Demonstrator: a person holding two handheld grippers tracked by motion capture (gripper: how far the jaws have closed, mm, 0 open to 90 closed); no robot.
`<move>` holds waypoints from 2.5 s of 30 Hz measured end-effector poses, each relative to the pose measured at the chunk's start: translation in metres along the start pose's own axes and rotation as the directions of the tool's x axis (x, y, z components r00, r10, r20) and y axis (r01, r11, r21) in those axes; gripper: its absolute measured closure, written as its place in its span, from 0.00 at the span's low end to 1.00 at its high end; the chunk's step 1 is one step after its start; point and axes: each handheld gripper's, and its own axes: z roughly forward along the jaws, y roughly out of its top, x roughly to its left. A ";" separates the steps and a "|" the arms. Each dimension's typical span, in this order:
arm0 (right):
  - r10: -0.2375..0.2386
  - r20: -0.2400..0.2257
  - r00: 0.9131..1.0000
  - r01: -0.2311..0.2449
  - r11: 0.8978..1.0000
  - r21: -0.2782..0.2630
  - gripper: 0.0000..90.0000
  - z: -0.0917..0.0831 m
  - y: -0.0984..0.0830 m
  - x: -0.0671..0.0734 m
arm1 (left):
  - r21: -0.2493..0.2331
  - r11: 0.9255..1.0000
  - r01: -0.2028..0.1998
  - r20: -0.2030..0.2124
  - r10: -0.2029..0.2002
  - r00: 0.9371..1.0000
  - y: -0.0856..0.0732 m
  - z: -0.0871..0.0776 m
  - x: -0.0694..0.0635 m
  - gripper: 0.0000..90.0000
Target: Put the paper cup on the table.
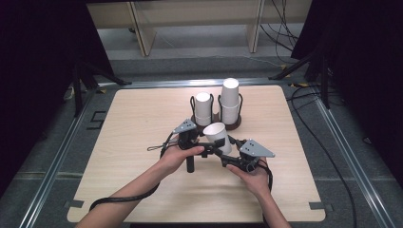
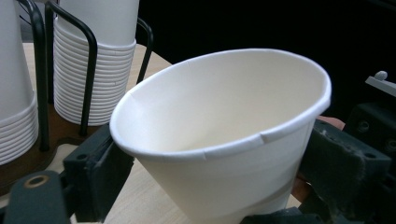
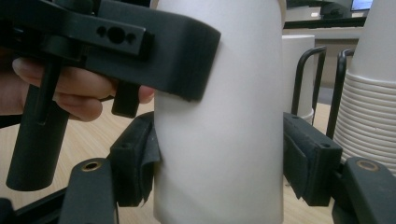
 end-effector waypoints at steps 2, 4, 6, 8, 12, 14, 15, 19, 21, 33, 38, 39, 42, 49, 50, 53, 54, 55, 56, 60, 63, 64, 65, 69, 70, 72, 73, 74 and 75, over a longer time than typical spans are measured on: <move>-0.013 0.010 1.000 0.013 1.000 -0.004 0.37 0.001 -0.001 -0.001 | 0.009 1.000 -0.013 -0.013 0.013 1.000 0.000 -0.001 0.000 0.16; 0.026 -0.017 1.000 -0.026 1.000 0.000 0.36 0.002 -0.002 0.001 | -0.003 1.000 -0.030 -0.011 0.030 0.999 -0.001 -0.001 0.000 0.17; 0.016 -0.015 1.000 -0.016 1.000 0.000 0.35 0.003 -0.002 0.001 | -0.009 0.999 -0.046 -0.011 0.046 0.999 -0.002 -0.002 0.000 0.19; -0.024 0.009 1.000 0.024 1.000 0.015 0.34 0.003 -0.001 0.000 | -0.016 0.998 -0.069 -0.013 0.068 0.998 -0.003 -0.003 -0.001 0.20; -0.005 0.010 1.000 0.004 0.999 0.033 0.33 0.003 0.000 0.003 | -0.028 0.992 -0.123 -0.021 0.122 0.992 -0.004 -0.004 -0.003 0.23; -0.008 -0.011 1.000 0.009 1.000 0.027 0.32 0.004 0.000 0.003 | -0.036 0.987 -0.155 -0.021 0.154 0.988 -0.004 -0.004 -0.005 0.24; -0.014 -0.003 1.000 0.015 0.999 0.031 0.31 0.004 0.001 0.003 | -0.033 0.985 -0.172 -0.030 0.171 0.985 -0.004 -0.005 -0.006 0.24; -0.004 -0.011 1.000 0.005 1.000 0.027 0.24 0.006 0.001 0.002 | -0.040 0.969 -0.244 -0.054 0.242 0.969 -0.004 -0.007 -0.008 0.25; -0.013 0.017 1.000 0.012 0.998 0.057 0.22 0.004 0.001 0.003 | -0.043 0.961 -0.272 -0.068 0.268 0.961 -0.004 -0.008 -0.009 0.25; -0.044 0.045 0.998 0.041 0.996 0.073 0.21 0.003 -0.001 0.002 | -0.061 0.954 -0.293 -0.130 0.283 0.950 -0.002 -0.030 0.004 0.26; -0.036 0.043 0.998 0.034 0.998 0.060 0.21 0.000 -0.002 -0.001 | -0.066 0.945 -0.320 -0.175 0.305 0.936 0.000 -0.043 0.010 0.26; -0.010 0.045 0.999 0.007 0.998 0.064 0.21 0.000 -0.002 -0.001 | -0.062 0.940 -0.335 -0.185 0.318 0.930 0.000 -0.046 0.011 0.26; -0.016 0.075 0.997 0.011 0.998 0.065 0.22 -0.003 -0.003 -0.004 | -0.063 0.935 -0.350 -0.215 0.330 0.919 0.000 -0.055 0.014 0.26; -0.011 0.108 0.994 0.001 0.996 0.086 0.24 -0.008 -0.005 -0.008 | -0.064 0.923 -0.378 -0.267 0.350 0.898 -0.005 -0.075 0.023 0.26; 0.009 0.108 0.994 -0.018 0.996 0.083 0.24 -0.008 -0.005 -0.007 | -0.067 0.923 -0.380 -0.269 0.350 0.897 -0.005 -0.077 0.025 0.26; 0.016 0.103 0.995 -0.024 0.997 0.076 0.25 -0.007 -0.006 -0.008 | -0.064 0.920 -0.387 -0.286 0.354 0.890 -0.007 -0.083 0.027 0.26; 0.014 0.107 0.994 -0.021 0.997 0.068 0.25 -0.007 -0.007 -0.009 | -0.064 0.920 -0.388 -0.289 0.355 0.889 -0.008 -0.085 0.028 0.26; 0.015 0.114 0.993 -0.023 0.997 0.069 0.25 -0.007 -0.007 -0.009 | -0.065 0.919 -0.388 -0.296 0.354 0.887 -0.009 -0.087 0.028 0.26; 0.007 0.114 0.993 -0.015 0.998 0.067 0.26 -0.007 -0.007 -0.009 | -0.061 0.918 -0.393 -0.298 0.359 0.885 -0.009 -0.089 0.029 0.26; 0.008 0.113 0.994 -0.015 0.998 0.067 0.26 -0.008 -0.007 -0.010 | -0.064 0.917 -0.394 -0.306 0.358 0.882 -0.012 -0.094 0.030 0.26; 0.015 0.108 0.994 -0.023 0.997 0.074 0.27 -0.008 -0.007 -0.011 | -0.079 0.915 -0.395 -0.314 0.353 0.882 -0.013 -0.096 0.032 0.26; 0.026 0.113 0.993 -0.035 0.997 0.075 0.27 -0.008 -0.008 -0.010 | -0.069 0.919 -0.389 -0.320 0.349 0.881 -0.014 -0.097 0.032 0.26; 0.025 0.123 0.992 -0.034 0.996 0.078 0.27 -0.009 -0.008 -0.010 | -0.072 0.919 -0.388 -0.322 0.346 0.881 -0.015 -0.098 0.032 0.26; 0.032 0.118 0.992 -0.041 0.996 0.075 0.27 -0.009 -0.008 -0.011 | -0.065 0.920 -0.387 -0.331 0.346 0.878 -0.018 -0.102 0.034 0.26; 0.032 0.125 0.992 -0.041 0.997 0.071 0.27 -0.009 -0.008 -0.010 | -0.071 0.921 -0.383 -0.334 0.340 0.879 -0.019 -0.103 0.034 0.26; 0.021 0.131 0.991 -0.030 0.997 0.065 0.27 -0.009 -0.008 -0.011 | -0.074 0.921 -0.382 -0.334 0.338 0.880 -0.021 -0.106 0.035 0.26; 0.020 0.136 0.990 -0.029 0.998 0.059 0.27 -0.009 -0.008 -0.011 | -0.069 0.923 -0.380 -0.339 0.336 0.879 -0.023 -0.108 0.036 0.26; 0.025 0.128 0.991 -0.034 0.997 0.067 0.27 -0.009 -0.007 -0.012 | -0.067 0.924 -0.377 -0.343 0.334 0.878 -0.024 -0.110 0.036 0.26; 0.026 0.124 0.992 -0.034 0.998 0.061 0.27 -0.009 -0.008 -0.012 | -0.064 0.923 -0.380 -0.346 0.337 0.876 -0.025 -0.112 0.037 0.26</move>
